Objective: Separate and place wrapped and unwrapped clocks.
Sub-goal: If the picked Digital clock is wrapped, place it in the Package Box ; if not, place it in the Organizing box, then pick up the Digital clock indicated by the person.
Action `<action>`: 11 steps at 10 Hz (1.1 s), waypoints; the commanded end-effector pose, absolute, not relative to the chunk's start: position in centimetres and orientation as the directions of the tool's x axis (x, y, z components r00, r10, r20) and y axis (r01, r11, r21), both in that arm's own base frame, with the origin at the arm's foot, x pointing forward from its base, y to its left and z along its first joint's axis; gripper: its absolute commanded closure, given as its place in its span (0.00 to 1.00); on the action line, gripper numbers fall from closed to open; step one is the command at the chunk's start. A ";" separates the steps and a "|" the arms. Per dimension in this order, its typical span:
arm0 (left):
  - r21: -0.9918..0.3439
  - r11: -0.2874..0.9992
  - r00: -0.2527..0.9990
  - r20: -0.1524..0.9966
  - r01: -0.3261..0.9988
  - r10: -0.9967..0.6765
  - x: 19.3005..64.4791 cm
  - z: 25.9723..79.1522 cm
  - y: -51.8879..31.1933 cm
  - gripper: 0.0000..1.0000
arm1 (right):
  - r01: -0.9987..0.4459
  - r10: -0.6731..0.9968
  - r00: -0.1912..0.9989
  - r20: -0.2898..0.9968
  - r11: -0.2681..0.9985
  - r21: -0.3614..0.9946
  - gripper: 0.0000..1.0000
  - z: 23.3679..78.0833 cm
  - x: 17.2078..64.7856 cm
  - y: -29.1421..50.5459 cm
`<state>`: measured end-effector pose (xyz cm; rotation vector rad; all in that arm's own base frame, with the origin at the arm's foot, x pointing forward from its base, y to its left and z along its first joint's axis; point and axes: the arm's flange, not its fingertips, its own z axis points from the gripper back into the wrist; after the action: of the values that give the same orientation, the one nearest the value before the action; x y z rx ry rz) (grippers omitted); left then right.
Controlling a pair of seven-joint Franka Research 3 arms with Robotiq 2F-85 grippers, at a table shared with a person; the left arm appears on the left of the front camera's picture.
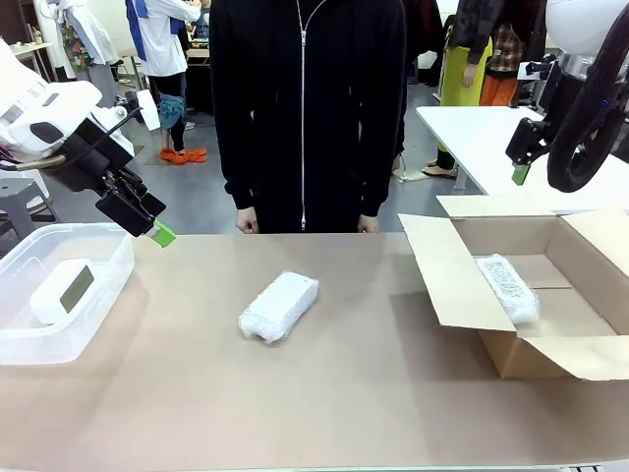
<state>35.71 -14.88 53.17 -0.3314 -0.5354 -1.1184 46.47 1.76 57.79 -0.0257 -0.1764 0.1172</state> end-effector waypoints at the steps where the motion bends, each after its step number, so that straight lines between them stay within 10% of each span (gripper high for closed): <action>1: 0.012 0.415 0.339 0.558 0.910 -0.758 35.7 53.2 -14.9 0.00 | -0.126 0.131 0.973 0.188 0.991 -0.034 0.00 57.3 46.5 1.5; 11: 0.012 0.415 0.339 0.558 0.910 -0.758 35.7 53.2 -14.9 0.00 | -0.126 0.131 0.973 0.188 0.991 -0.034 0.00 57.3 46.5 1.5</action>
<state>35.71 -14.88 53.17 -0.3314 -0.5354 -1.1184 46.51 1.74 57.78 -0.0256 -0.1781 0.1171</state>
